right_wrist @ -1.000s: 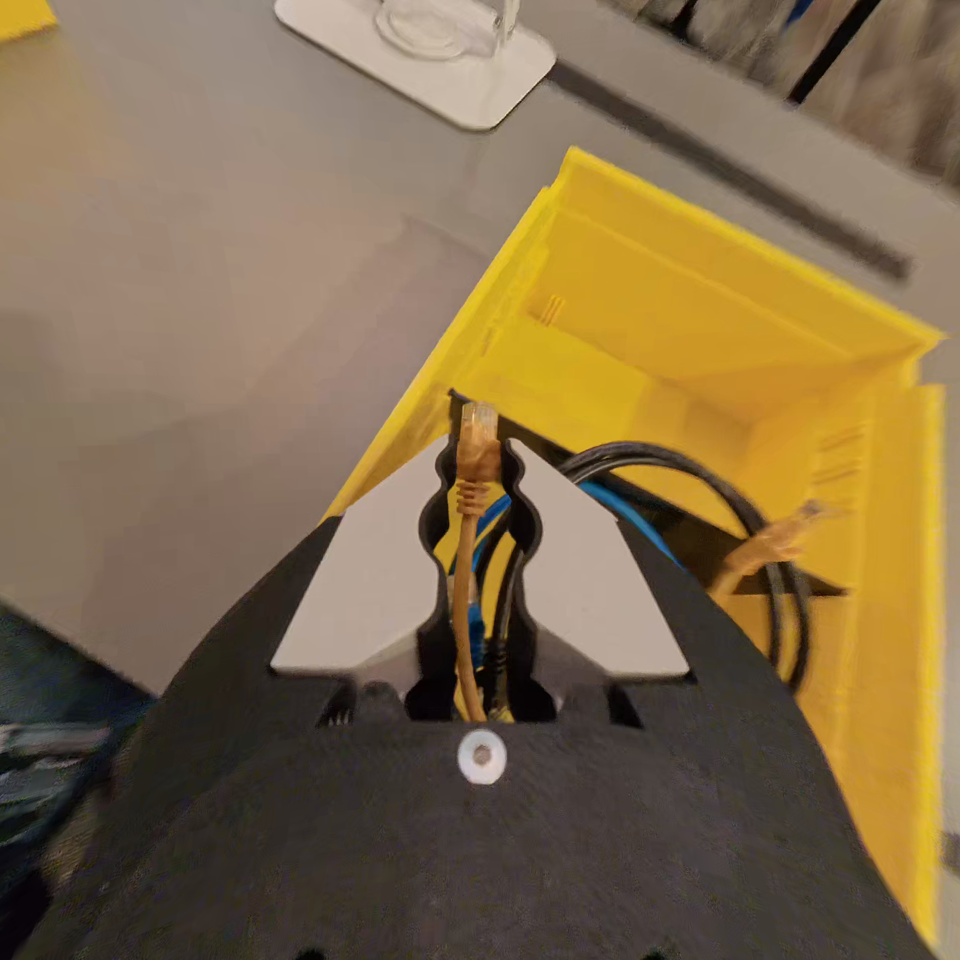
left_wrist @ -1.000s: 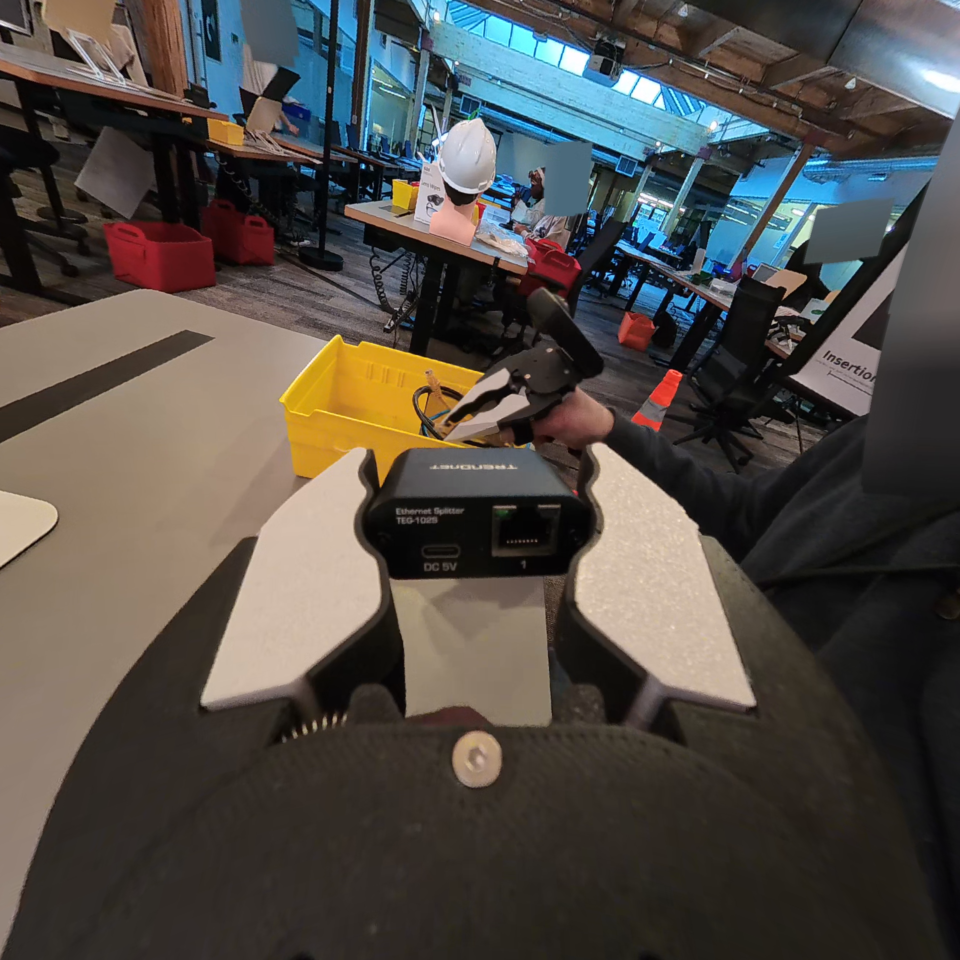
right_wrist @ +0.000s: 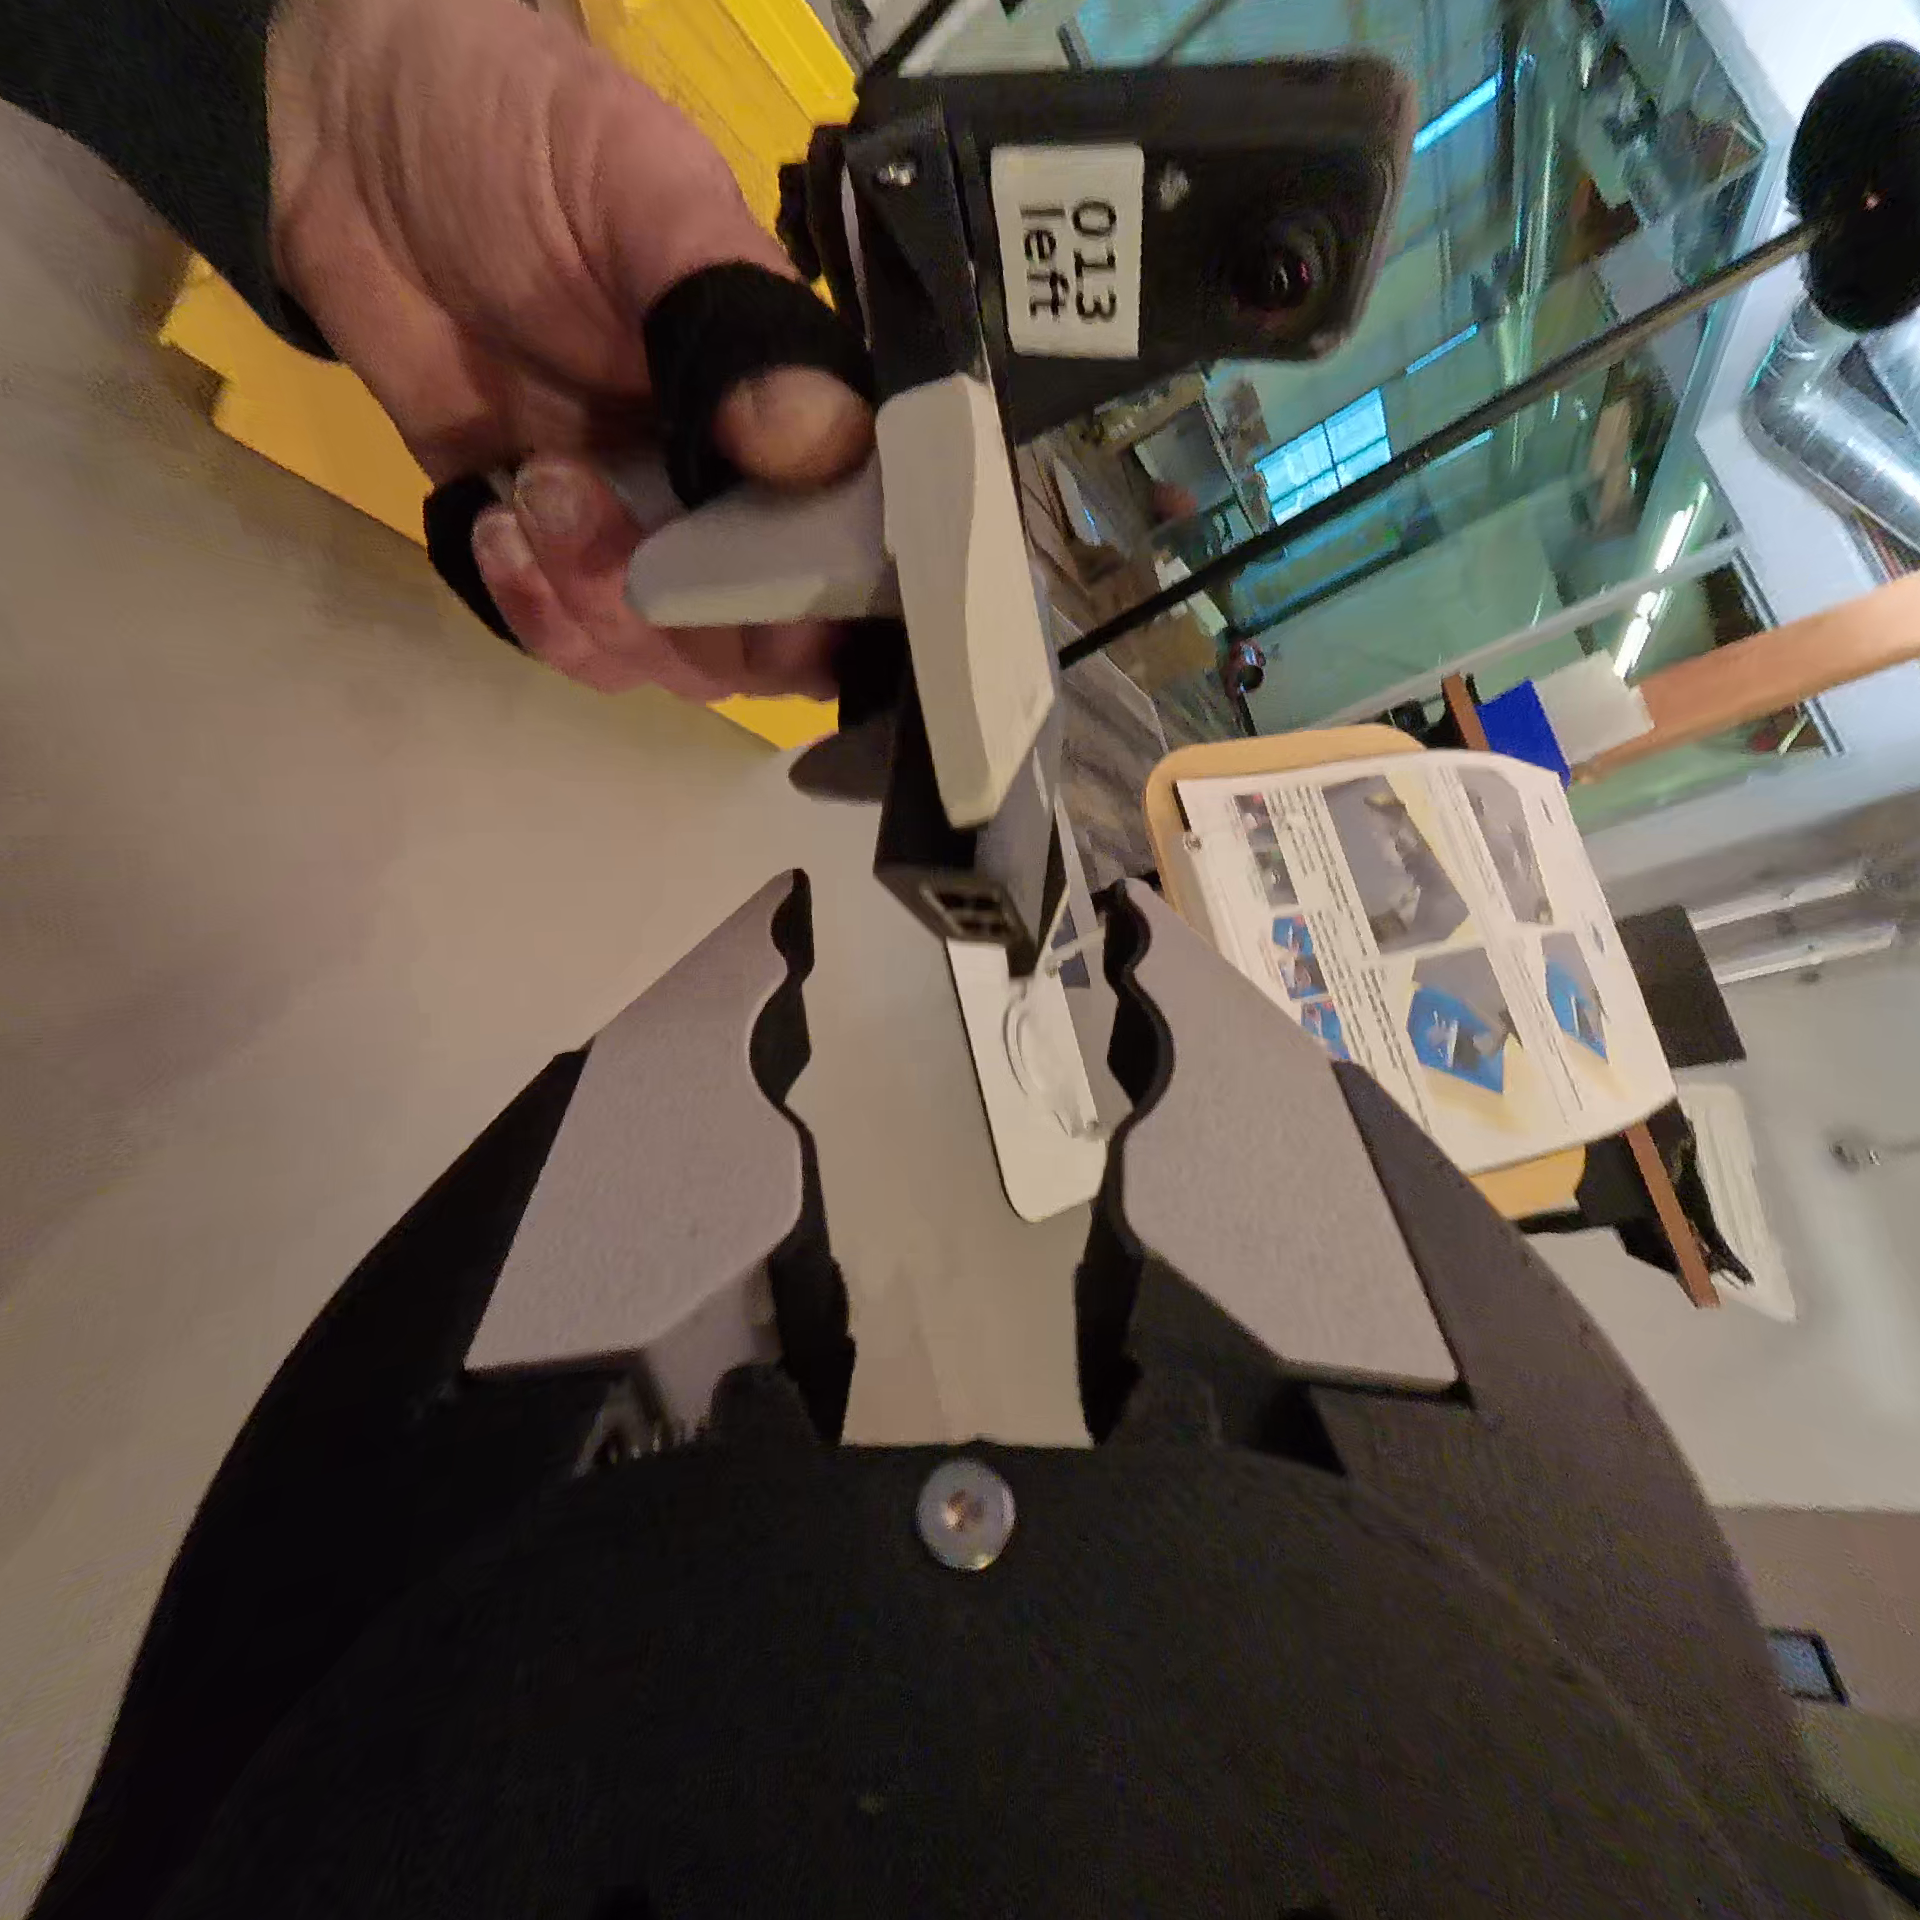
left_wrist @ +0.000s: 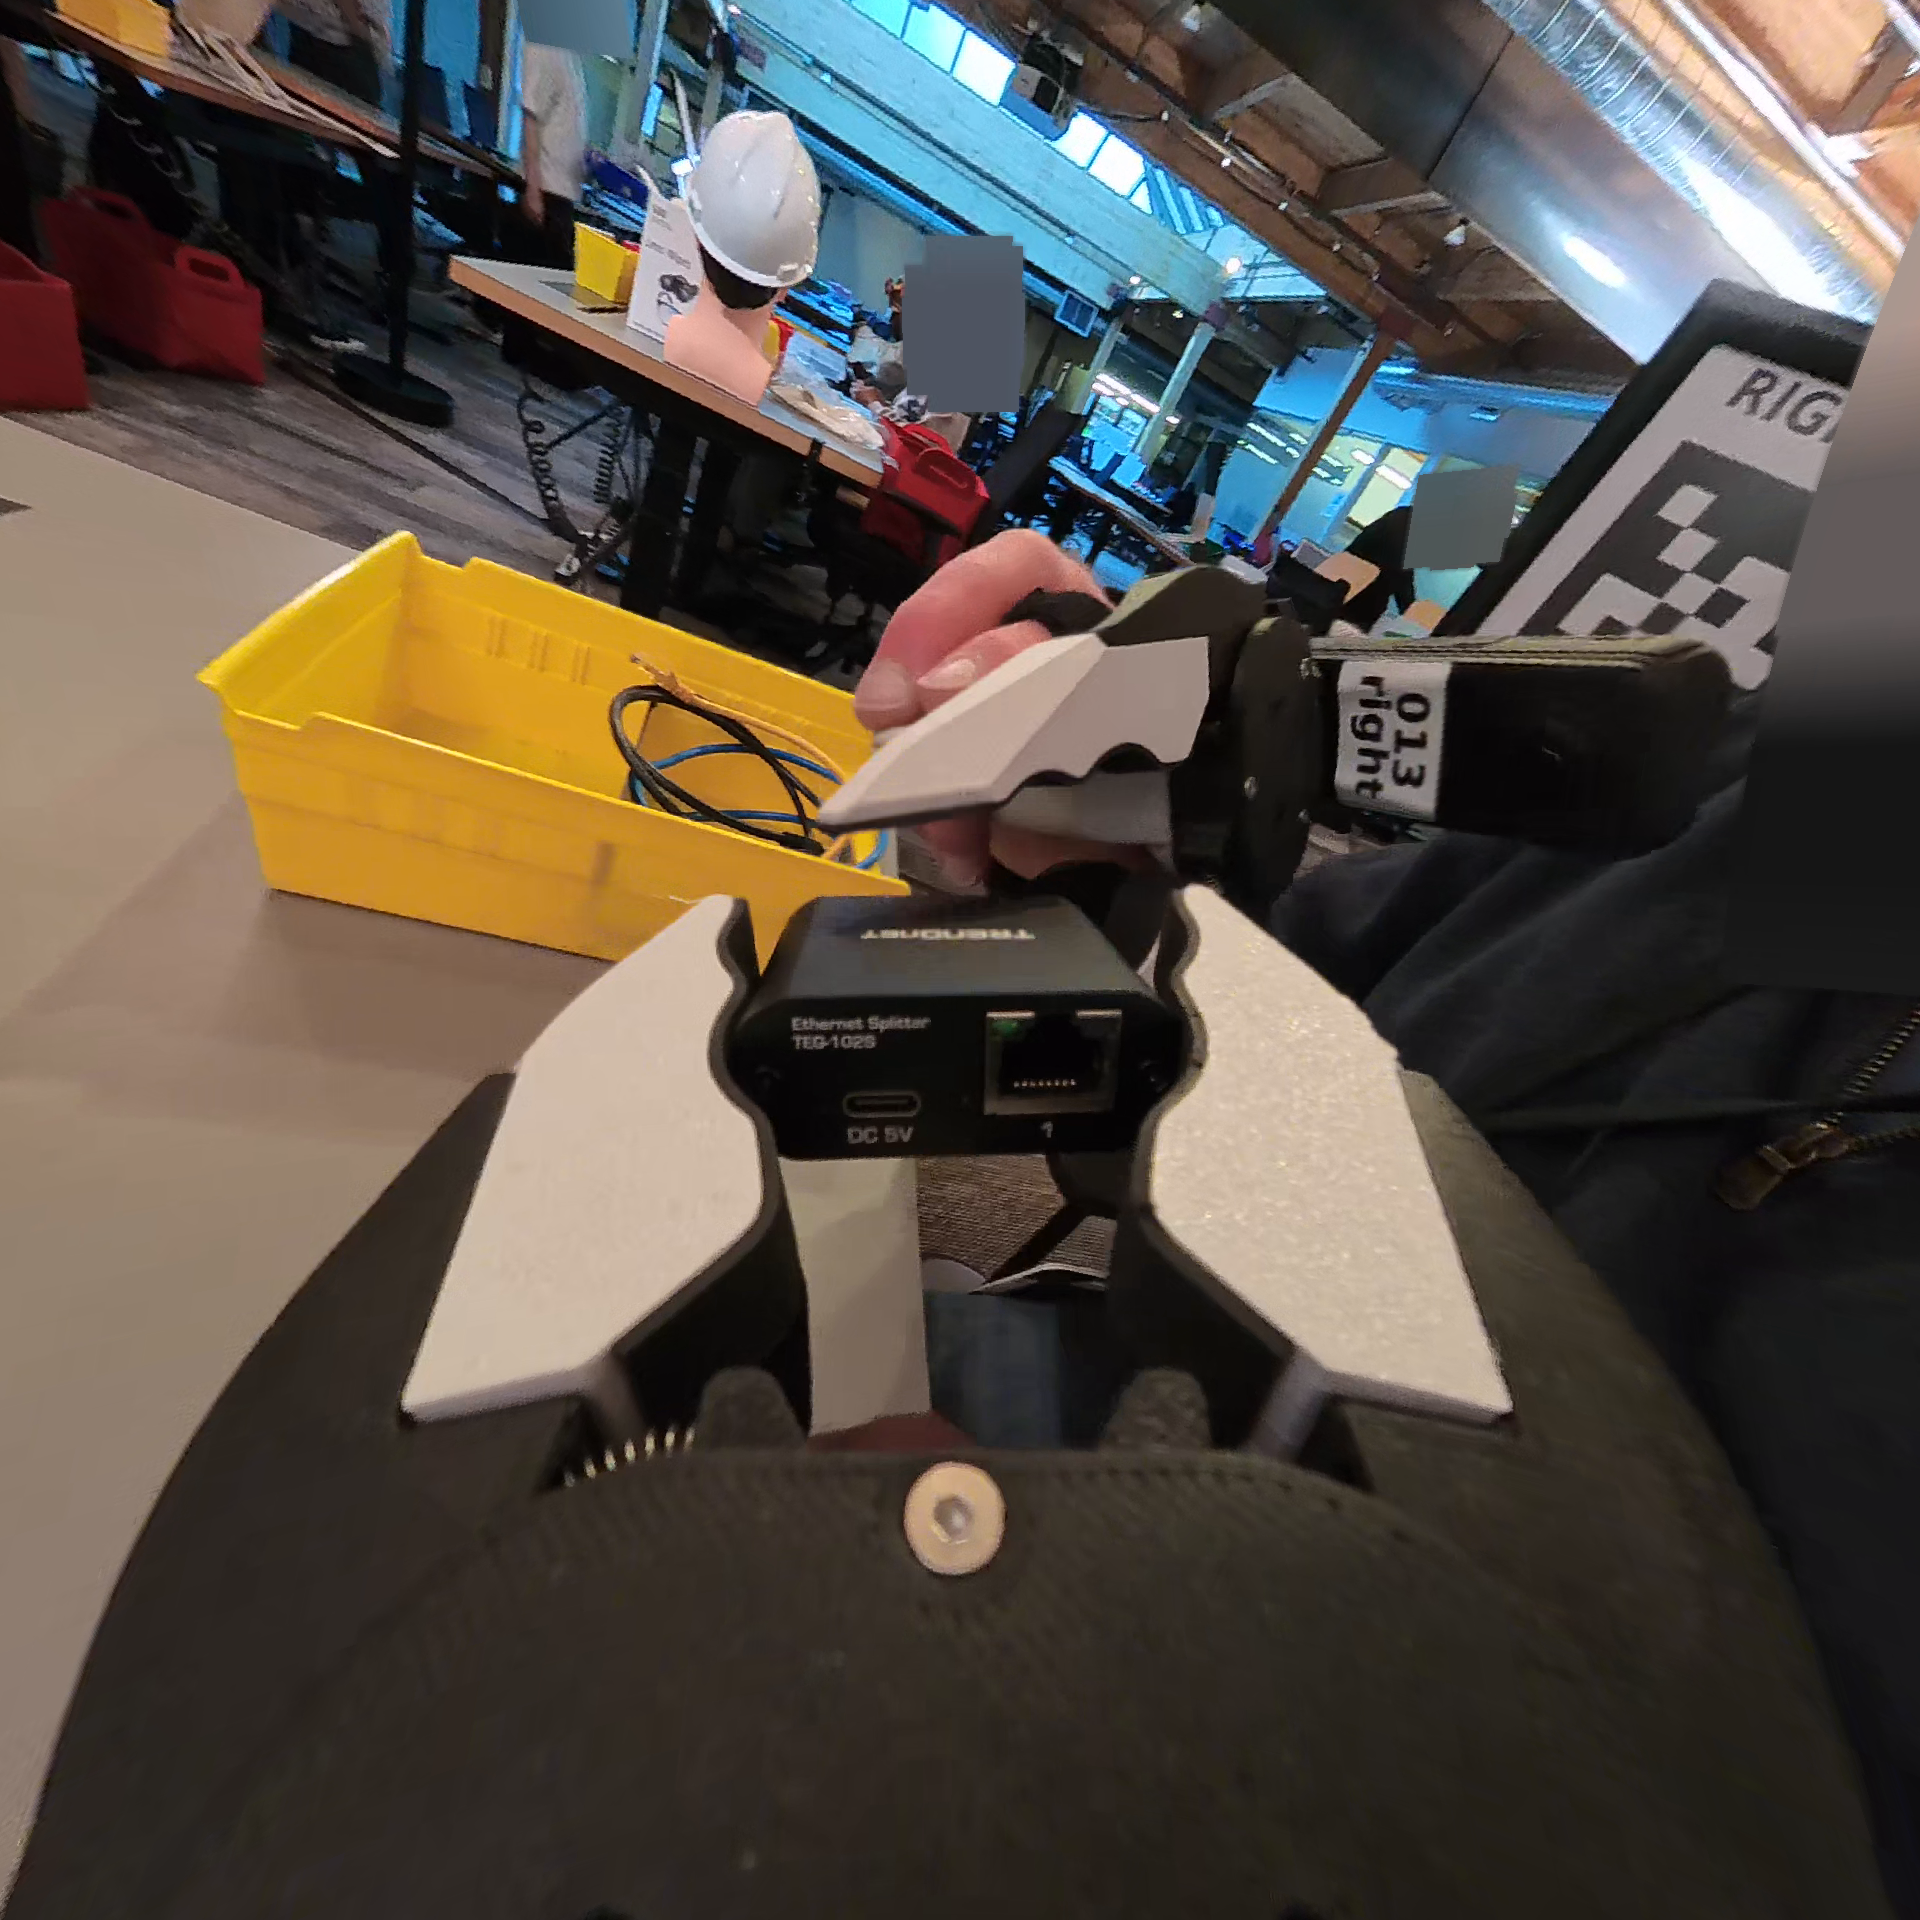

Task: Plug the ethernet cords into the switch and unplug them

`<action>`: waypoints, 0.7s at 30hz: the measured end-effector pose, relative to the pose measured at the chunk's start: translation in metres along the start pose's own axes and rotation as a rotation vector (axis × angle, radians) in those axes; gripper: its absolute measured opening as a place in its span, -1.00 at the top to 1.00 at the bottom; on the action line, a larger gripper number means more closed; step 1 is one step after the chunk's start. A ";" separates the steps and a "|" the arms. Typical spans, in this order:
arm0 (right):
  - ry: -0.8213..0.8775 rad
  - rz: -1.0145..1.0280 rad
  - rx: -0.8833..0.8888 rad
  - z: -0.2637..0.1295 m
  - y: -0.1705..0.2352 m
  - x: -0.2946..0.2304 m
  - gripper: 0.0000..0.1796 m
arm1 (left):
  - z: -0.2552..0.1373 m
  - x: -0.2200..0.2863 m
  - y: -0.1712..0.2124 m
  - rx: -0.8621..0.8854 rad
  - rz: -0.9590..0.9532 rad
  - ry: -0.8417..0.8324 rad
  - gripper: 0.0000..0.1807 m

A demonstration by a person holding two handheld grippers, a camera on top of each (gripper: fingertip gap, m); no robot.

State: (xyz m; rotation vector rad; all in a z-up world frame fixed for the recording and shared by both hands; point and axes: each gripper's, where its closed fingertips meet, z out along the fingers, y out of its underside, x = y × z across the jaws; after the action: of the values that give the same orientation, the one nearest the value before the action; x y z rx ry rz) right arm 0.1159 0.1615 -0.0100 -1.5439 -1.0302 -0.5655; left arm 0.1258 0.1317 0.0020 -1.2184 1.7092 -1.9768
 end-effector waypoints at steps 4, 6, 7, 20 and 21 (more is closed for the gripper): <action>0.038 -0.088 0.044 0.006 -0.009 -0.001 0.71 | 0.005 0.009 0.003 0.016 -0.051 0.077 0.19; 0.048 -0.099 0.036 0.004 -0.010 0.000 0.74 | 0.006 0.011 0.004 0.019 -0.071 0.100 0.19; 0.039 -0.088 0.035 0.003 -0.009 0.000 0.75 | 0.007 0.011 0.005 0.019 -0.073 0.108 0.19; -0.021 0.242 -0.648 -0.072 0.201 0.095 0.75 | -0.035 -0.001 -0.043 0.066 0.117 -0.067 0.35; -0.066 0.274 -0.737 -0.078 0.228 0.093 0.75 | -0.036 -0.001 -0.045 0.062 0.127 -0.077 0.36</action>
State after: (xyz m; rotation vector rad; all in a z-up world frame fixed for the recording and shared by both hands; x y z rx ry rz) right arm 0.3695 0.1203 -0.0362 -2.3180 -0.6585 -0.7486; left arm 0.1141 0.1696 0.0437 -1.1211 1.6328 -1.8708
